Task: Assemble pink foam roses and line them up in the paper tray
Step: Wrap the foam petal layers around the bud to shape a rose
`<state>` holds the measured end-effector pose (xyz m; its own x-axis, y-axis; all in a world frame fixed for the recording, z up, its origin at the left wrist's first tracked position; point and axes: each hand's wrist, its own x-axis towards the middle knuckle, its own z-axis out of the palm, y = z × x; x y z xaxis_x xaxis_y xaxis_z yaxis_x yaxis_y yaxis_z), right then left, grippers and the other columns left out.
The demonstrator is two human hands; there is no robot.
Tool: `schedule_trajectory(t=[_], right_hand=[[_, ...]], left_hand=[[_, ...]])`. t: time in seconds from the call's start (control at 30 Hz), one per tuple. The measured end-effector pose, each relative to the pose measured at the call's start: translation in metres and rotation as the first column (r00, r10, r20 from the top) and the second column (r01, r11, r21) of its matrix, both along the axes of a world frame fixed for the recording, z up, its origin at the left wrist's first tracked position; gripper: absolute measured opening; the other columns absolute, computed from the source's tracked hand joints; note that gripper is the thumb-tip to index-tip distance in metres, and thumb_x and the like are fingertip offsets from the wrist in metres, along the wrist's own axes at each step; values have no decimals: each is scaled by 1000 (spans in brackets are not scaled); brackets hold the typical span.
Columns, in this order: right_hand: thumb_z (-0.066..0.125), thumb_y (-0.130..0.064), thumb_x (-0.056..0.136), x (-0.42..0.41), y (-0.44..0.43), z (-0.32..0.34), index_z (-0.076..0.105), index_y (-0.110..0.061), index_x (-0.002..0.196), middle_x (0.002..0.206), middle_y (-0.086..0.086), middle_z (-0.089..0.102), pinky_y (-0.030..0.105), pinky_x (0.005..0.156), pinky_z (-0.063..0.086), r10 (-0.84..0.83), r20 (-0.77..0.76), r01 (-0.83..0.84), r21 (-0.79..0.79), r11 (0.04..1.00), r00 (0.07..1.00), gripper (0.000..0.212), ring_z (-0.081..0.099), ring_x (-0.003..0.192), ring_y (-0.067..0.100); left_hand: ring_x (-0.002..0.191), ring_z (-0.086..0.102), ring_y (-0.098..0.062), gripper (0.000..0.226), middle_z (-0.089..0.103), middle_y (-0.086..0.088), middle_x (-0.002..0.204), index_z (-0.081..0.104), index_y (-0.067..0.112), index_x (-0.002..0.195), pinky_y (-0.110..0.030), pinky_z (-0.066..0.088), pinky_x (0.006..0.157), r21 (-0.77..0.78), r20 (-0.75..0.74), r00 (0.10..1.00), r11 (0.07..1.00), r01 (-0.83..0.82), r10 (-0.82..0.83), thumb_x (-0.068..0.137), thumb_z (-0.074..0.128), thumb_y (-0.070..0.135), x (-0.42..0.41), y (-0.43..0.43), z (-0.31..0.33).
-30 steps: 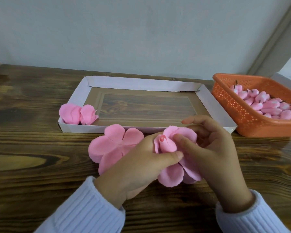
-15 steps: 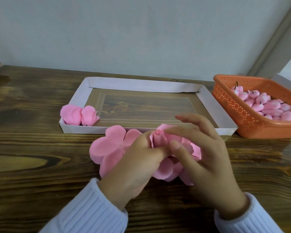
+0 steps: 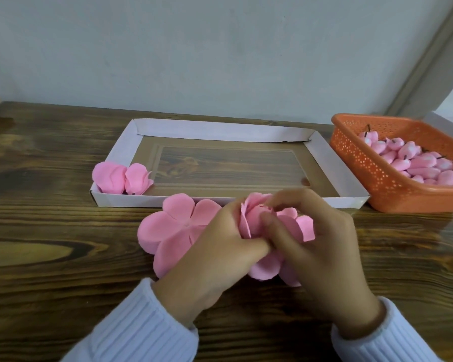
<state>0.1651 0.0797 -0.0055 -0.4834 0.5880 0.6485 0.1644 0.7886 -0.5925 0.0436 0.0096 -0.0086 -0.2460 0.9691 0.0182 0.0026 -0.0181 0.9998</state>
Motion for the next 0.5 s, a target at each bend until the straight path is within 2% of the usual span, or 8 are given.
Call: schedule_trajectory(t=[0.07, 0.27, 0.37, 0.43, 0.5], right_hand=[[70, -11, 79, 1, 1, 1, 68, -20, 87, 88, -15, 68, 18, 77, 47, 45, 1, -45, -21, 999, 999, 12, 65, 87, 7], [67, -19, 83, 1, 0, 2, 69, -16, 93, 91, -11, 69, 17, 78, 48, 152, 7, -151, -29, 988, 988, 10, 65, 89, 7], [64, -24, 85, 0, -1, 1, 65, -19, 103, 100, -12, 67, 19, 82, 47, 129, -14, -129, -23, 991, 992, 19, 64, 96, 9], [62, -32, 85, 0, 0, 0, 60, -21, 110, 105, -13, 64, 24, 83, 48, 42, -75, -48, -78, 996, 996, 27, 62, 101, 12], [59, -38, 82, 1, 4, -1, 59, -22, 110, 106, -14, 62, 29, 82, 48, -56, -118, 35, -176, 984, 991, 32, 61, 103, 14]], left_hand=[[97, 70, -21, 49, 73, -9, 99, 62, 6, 119, -37, 56, 85, 2, 15, 1000, 1000, -26, 26, 71, 67, 3, 0, 1, 0], [79, 70, -15, 29, 73, -2, 81, 66, 5, 107, -24, 49, 65, -13, 8, 998, 998, -56, 56, 81, 60, -7, -1, 1, -5], [70, 69, -15, 13, 71, 1, 69, 69, 7, 94, -26, 50, 61, -5, 47, 995, 996, -85, 86, 81, 67, 6, 0, 2, -6], [75, 71, -22, 15, 73, -4, 73, 70, 7, 91, -38, 55, 67, 0, 89, 991, 995, -103, 102, 79, 73, 16, 0, 3, -6], [88, 72, -27, 16, 75, -10, 88, 72, 8, 97, -47, 56, 84, 1, 156, 982, 994, -106, 104, 83, 74, 15, 0, 3, -5]])
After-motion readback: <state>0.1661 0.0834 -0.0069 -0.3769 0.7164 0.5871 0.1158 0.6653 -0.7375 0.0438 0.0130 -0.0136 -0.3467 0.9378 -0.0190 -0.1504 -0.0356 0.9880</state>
